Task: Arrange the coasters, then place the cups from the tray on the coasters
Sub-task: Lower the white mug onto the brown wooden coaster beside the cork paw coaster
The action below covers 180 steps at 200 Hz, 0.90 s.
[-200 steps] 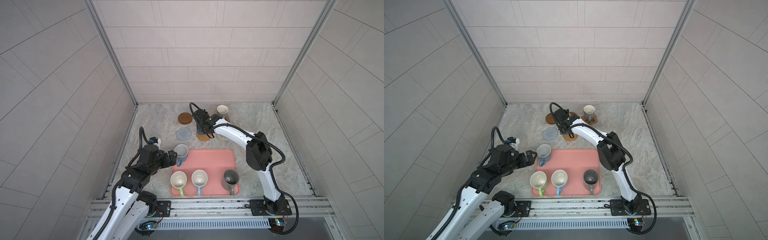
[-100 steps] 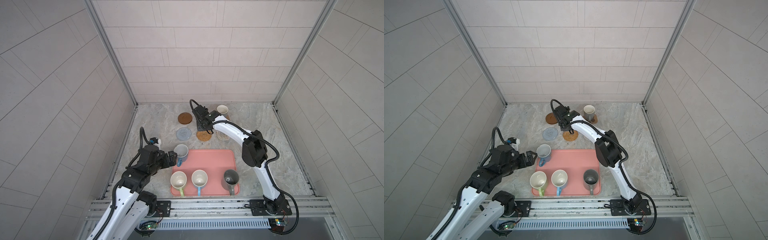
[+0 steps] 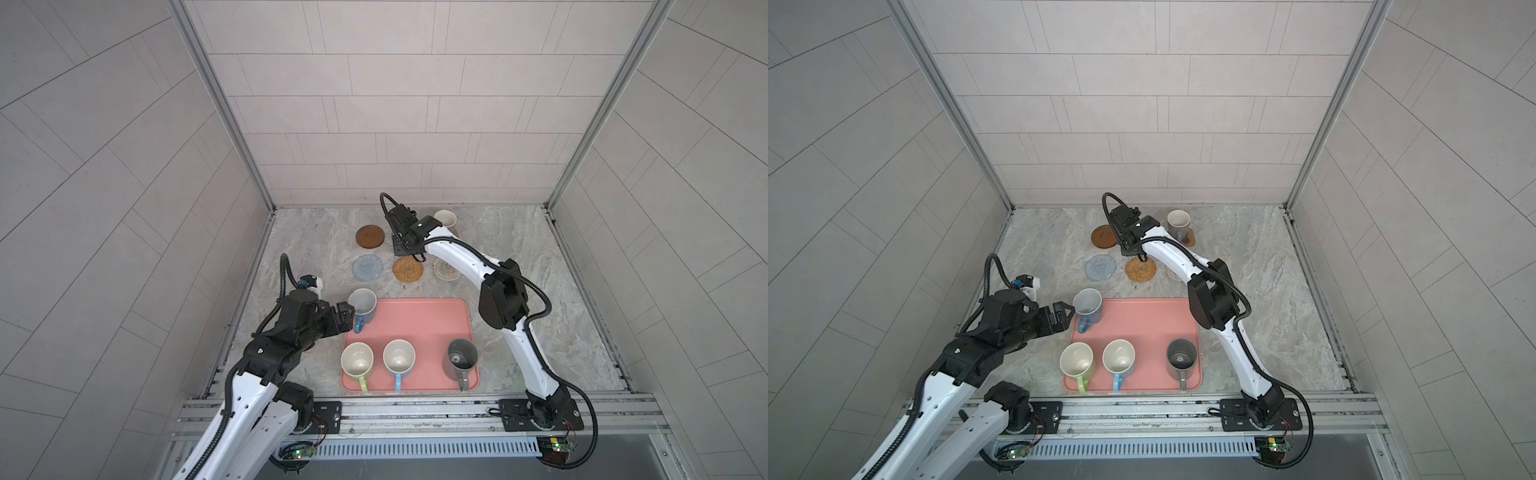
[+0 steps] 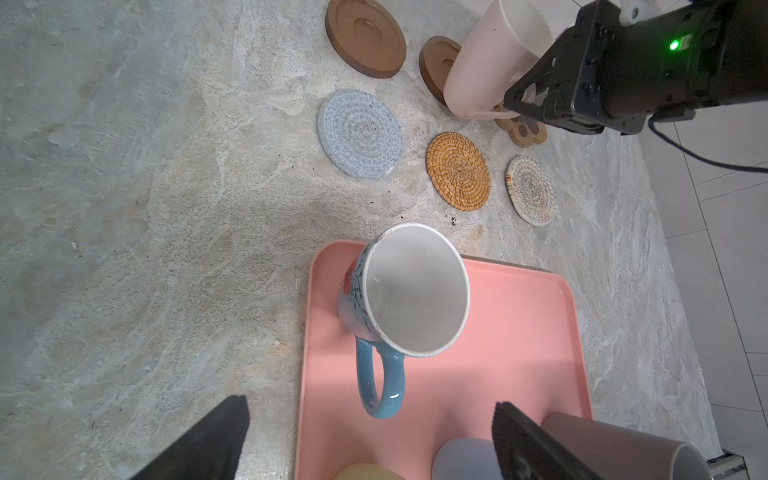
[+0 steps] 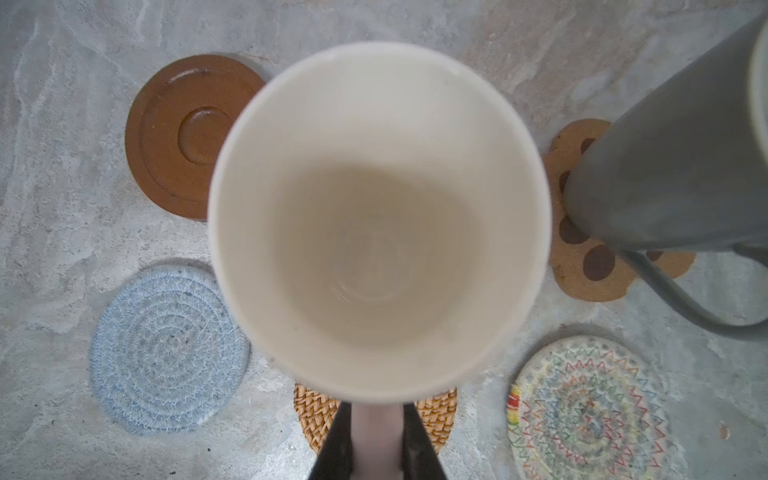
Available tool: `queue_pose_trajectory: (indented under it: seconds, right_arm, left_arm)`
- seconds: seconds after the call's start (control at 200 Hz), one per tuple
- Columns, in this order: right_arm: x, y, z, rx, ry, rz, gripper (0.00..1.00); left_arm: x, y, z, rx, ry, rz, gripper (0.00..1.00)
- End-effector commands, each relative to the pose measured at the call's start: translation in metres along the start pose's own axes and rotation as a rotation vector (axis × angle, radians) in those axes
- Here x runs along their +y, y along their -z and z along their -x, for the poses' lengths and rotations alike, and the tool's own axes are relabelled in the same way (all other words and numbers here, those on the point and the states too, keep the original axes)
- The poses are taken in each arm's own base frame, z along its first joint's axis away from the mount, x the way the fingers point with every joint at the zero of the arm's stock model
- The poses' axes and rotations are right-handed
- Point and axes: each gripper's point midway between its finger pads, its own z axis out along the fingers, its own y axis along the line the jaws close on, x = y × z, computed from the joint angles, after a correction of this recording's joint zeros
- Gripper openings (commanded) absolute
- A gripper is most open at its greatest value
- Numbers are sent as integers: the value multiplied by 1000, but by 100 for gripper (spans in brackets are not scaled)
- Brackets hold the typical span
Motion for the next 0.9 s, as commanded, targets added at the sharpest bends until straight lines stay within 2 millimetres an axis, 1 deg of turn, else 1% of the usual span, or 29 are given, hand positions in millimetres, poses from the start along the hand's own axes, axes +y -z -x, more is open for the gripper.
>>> queue_pose_trajectory:
  seconds: [0.0,0.155,0.5,0.896]
  right_arm:
    - [-5,3,16,-40,-7,-13,8]
    - [-8,-2,21,-40,-2,-19,8]
    - [-11,-3,32,-58,-7,-13,8]
    - [-16,-15,46,-81,15,-15,8]
  left_arm:
    - [0,-2,-4,11,-15,-3,99]
    - [0,-3,-4,13,-15,-5,99]
    - [0,-2,-4,14,-16,-6,99]
    - [0,-3,-5,19,-16,-6,99]
